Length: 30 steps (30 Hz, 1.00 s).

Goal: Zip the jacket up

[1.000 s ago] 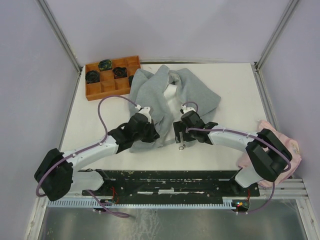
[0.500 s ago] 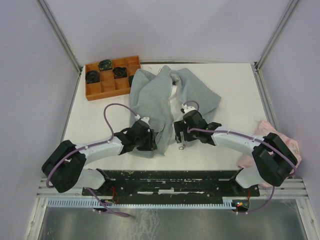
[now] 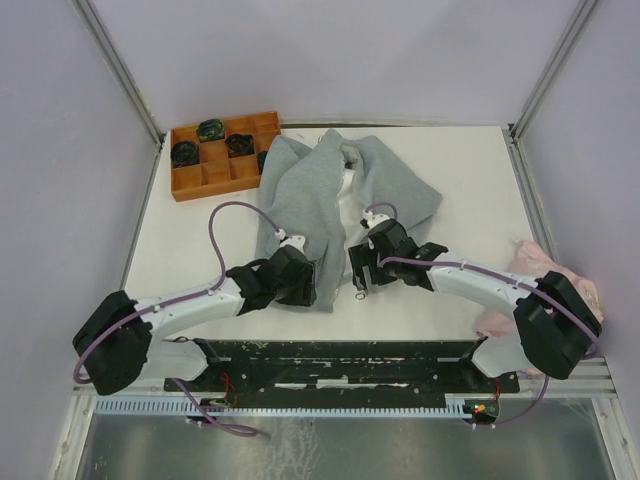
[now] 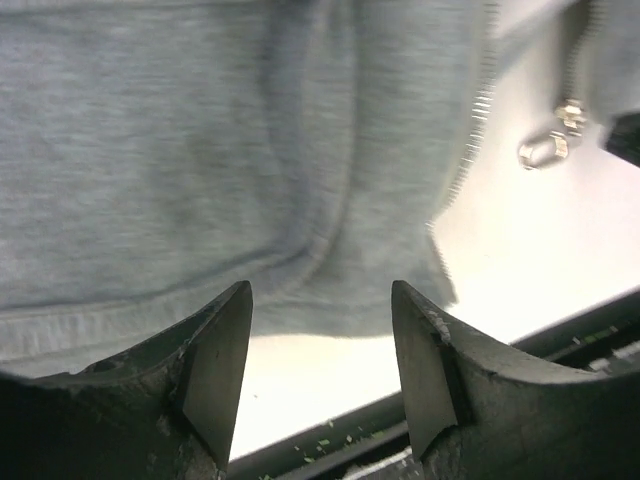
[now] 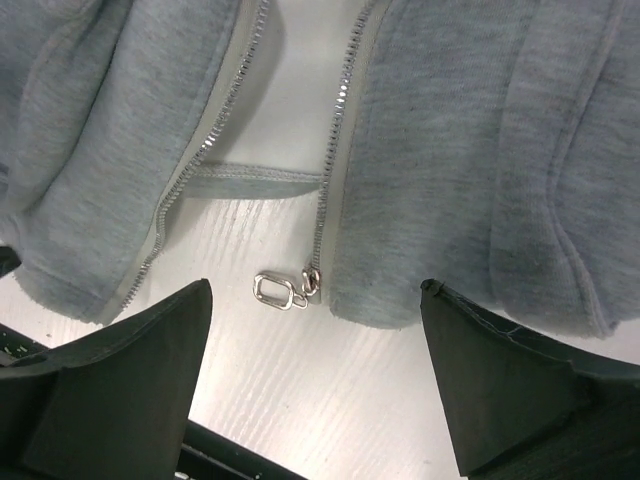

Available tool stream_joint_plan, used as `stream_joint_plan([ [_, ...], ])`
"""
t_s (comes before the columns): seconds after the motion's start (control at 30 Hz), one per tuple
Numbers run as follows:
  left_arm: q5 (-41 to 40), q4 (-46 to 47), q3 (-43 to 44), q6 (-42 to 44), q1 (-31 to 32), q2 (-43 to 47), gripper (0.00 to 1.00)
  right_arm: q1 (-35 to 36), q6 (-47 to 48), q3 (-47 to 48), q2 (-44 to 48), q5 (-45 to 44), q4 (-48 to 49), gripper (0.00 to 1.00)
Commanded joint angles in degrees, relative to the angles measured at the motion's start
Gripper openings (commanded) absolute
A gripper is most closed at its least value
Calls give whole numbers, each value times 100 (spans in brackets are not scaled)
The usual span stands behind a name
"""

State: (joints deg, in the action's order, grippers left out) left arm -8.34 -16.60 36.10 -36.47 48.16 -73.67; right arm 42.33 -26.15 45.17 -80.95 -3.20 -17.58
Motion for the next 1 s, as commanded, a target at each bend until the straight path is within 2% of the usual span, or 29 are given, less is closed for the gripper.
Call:
stream_joint_plan([
  [0.0,-405,-440,435,-175,334,636,65,-12,185,344,244,-106,-300,92],
  [0.2,-306,-266,556,-267,642,651,59,-12,244,446,147,-276,-563,88],
  [0.4,-35,390,801,-117,854,-218,50,-16,392,755,-298,-224,-774,76],
  [0.57,-11,645,605,-179,862,-778,43,-16,439,938,-675,-108,-854,67],
  [0.7,-97,819,333,-274,863,-962,40,-22,503,1044,-885,-189,-920,60],
  [0.97,-22,982,81,-373,884,-1219,40,-22,559,1122,-1103,-255,-1136,56],
])
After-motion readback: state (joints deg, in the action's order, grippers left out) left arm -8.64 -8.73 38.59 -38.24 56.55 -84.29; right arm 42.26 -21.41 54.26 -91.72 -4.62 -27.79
